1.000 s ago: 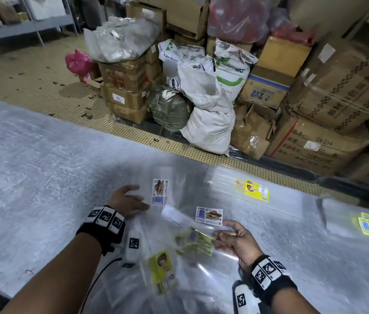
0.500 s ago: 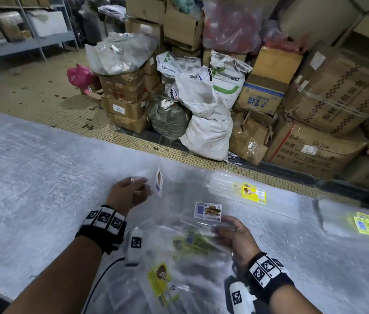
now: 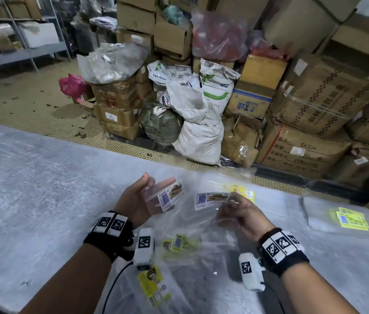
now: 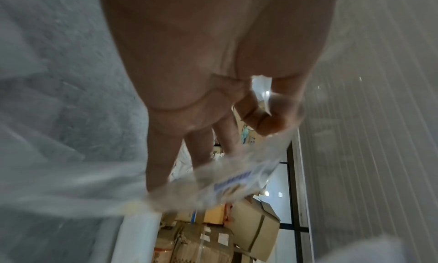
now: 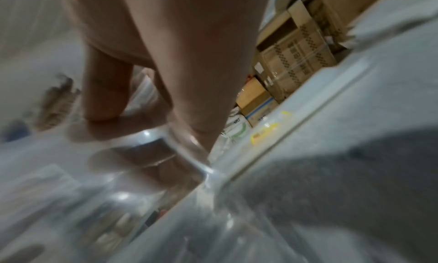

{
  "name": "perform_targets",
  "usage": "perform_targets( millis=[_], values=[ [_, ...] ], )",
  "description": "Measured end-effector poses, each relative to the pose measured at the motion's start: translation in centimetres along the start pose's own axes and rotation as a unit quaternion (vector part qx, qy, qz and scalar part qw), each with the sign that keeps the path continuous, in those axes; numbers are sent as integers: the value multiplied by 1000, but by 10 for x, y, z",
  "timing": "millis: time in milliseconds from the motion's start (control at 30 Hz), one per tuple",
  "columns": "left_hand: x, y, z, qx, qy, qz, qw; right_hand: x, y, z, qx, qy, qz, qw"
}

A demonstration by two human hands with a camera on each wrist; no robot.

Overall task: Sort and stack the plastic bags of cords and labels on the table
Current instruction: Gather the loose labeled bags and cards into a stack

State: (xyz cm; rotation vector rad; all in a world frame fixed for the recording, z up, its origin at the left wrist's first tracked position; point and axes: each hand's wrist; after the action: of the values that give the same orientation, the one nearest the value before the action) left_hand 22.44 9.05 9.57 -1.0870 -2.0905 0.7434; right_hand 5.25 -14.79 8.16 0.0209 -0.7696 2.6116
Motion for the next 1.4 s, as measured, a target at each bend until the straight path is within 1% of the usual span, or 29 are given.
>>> perform_targets(
  millis=[100,167,267,333,433,533,633,700,733,767,833,867,900,933,1000,1033,1100,1167,1233,1300,1367,1400],
  values=[
    [-4,-14,7,3,32,19,999,-10,-14,18,116,3,11,993],
    [-5,-26,13,-10,47,12,999,-15,-24,22,182,1,7,983],
    [-10,-37,23,-19,65,-3,998,-21,-33,15,236,9,-2,972],
    [-12,-40,28,-5,69,-14,998,-23,-34,5,248,28,-29,968],
    [-13,-43,31,15,62,-25,998,-20,-34,-4,226,39,-59,972],
    [-14,-46,32,46,73,-60,994,-15,-31,-8,212,11,-85,973],
    [-12,-48,37,51,73,-42,995,-9,-22,-5,191,-6,-108,976],
    [-14,-48,47,-10,73,-51,996,-3,-14,-3,172,-9,-127,977],
    [-16,-48,54,-73,80,-65,992,-1,-8,-2,161,-7,-140,977],
    [-19,-49,60,-146,92,-85,981,2,-3,-1,153,-4,-150,977],
    [-25,-51,74,-264,117,-123,949,11,6,3,135,9,-164,977],
    [-29,-52,81,-298,121,-132,938,15,10,5,127,17,-165,978],
    [-31,-55,87,-313,113,-138,933,19,15,6,122,22,-163,979],
    [-34,-58,92,-317,89,-143,933,23,21,8,122,23,-160,979],
    [-39,-65,99,-309,33,-136,941,33,30,10,116,22,-153,981],
    [-41,-71,102,-305,17,-129,943,38,35,11,110,19,-146,983],
    [-47,-82,110,-304,9,-112,946,50,45,17,94,5,-131,987],
    [-52,-97,119,-296,16,-90,951,65,57,24,78,7,-127,989],
    [-58,-109,131,-280,38,-58,957,79,73,32,106,26,-148,983],
    [-63,-124,149,-263,97,-29,960,93,92,38,132,50,-187,972],
    [-65,-140,170,-286,157,-3,945,110,112,46,125,71,-232,962],
    [-65,-147,182,-305,176,10,936,119,122,51,118,84,-255,956]
  ],
)
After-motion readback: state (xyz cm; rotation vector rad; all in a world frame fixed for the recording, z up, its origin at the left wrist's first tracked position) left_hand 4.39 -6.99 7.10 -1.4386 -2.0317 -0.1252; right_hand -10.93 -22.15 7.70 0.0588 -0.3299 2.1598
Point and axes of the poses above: each hand's wrist, its own x-axis away from the middle knuckle, its own y-axis out of the back of the hand, z = x × y, and after that the axes turned 8 degrees about y, right-handed
